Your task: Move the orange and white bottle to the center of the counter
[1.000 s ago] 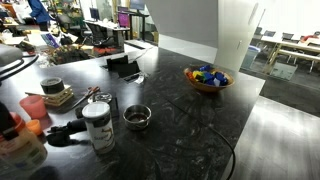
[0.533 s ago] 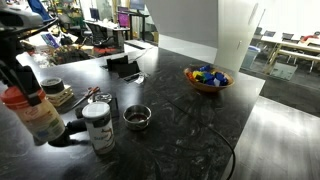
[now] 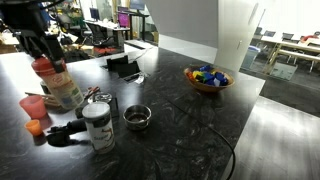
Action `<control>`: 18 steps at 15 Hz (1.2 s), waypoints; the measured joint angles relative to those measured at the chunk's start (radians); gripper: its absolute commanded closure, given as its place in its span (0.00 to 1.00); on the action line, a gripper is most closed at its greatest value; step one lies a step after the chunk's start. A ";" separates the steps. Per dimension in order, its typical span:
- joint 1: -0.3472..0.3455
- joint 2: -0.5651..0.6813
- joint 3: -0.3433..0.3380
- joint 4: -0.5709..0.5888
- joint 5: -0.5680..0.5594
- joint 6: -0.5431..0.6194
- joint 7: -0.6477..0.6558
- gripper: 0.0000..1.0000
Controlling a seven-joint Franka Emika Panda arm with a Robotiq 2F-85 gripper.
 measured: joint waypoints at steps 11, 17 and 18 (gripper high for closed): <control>0.073 0.400 0.043 0.465 -0.242 0.033 0.024 0.44; 0.082 0.571 -0.042 0.621 -0.243 0.107 0.015 0.44; 0.082 0.594 -0.056 0.635 -0.241 0.111 0.015 0.44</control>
